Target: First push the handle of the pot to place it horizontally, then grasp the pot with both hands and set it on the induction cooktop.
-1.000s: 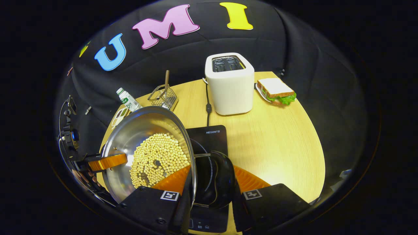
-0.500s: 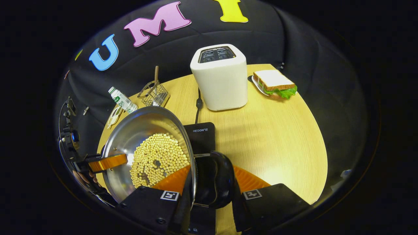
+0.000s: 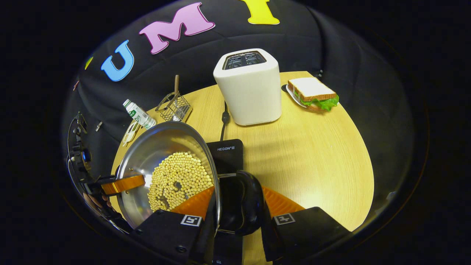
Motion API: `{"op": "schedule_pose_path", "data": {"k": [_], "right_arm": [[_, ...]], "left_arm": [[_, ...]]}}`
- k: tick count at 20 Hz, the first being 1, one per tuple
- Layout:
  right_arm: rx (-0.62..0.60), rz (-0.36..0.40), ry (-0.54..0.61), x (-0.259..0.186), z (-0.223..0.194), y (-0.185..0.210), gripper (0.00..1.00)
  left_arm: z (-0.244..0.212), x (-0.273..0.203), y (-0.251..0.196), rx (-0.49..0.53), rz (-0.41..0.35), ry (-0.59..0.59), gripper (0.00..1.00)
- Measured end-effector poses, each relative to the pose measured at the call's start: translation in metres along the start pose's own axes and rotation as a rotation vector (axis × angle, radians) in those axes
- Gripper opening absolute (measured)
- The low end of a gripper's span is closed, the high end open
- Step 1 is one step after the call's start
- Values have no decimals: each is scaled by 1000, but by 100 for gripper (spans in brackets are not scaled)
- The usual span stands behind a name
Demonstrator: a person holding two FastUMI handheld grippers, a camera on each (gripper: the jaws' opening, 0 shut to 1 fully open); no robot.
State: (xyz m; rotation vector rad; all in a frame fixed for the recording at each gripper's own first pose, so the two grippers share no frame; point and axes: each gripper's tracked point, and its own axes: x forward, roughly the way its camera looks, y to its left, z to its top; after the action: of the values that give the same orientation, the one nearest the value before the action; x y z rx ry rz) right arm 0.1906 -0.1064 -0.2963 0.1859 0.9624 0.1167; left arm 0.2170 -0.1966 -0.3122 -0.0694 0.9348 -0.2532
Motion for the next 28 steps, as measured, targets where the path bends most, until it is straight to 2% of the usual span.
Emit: {"op": "schedule_pose_path", "data": {"k": [5, 7, 8, 10, 11, 12, 13, 14, 15, 17, 20, 23, 28], "right_arm": [[-2, 27, -4, 2, 2, 2, 57], [0, 36, -3, 1, 3, 2, 57], [-3, 44, 1, 1, 1, 3, 58], [-16, 48, 7, -1, -1, 3, 60], [-21, 41, 0, -3, 0, 1, 65], [-23, 31, -13, -5, 2, -1, 71], [-18, 24, -27, -8, 4, -3, 82], [-6, 20, -40, -13, 7, -4, 84], [7, 22, -47, -14, 7, -5, 99], [12, 6, -63, -26, 7, -9, 99], [5, -51, -117, -51, 7, -19, 99], [-8, -64, -191, -82, 13, -16, 99], [-72, -106, -400, -158, 48, -9, 99]], "left_arm": [[-3, -4, 2, -40, 36, 5, 64], [0, -5, 5, -23, 84, -3, 67], [-1, -6, 4, -7, 95, -4, 75], [-1, -7, 1, 7, 103, -8, 75], [2, -8, 1, 2, 108, -16, 74], [8, -2, -6, -7, 107, -30, 78], [11, -6, -7, -19, 107, -48, 82], [12, -10, -9, -29, 105, -60, 93], [14, -16, -10, -33, 106, -70, 95], [17, -29, -9, -32, 116, -94, 96], [21, -59, -8, -16, 135, -155, 96], [34, -106, 3, 33, 173, -253, 96], [70, -209, 18, 89, 229, -492, 95]]}}
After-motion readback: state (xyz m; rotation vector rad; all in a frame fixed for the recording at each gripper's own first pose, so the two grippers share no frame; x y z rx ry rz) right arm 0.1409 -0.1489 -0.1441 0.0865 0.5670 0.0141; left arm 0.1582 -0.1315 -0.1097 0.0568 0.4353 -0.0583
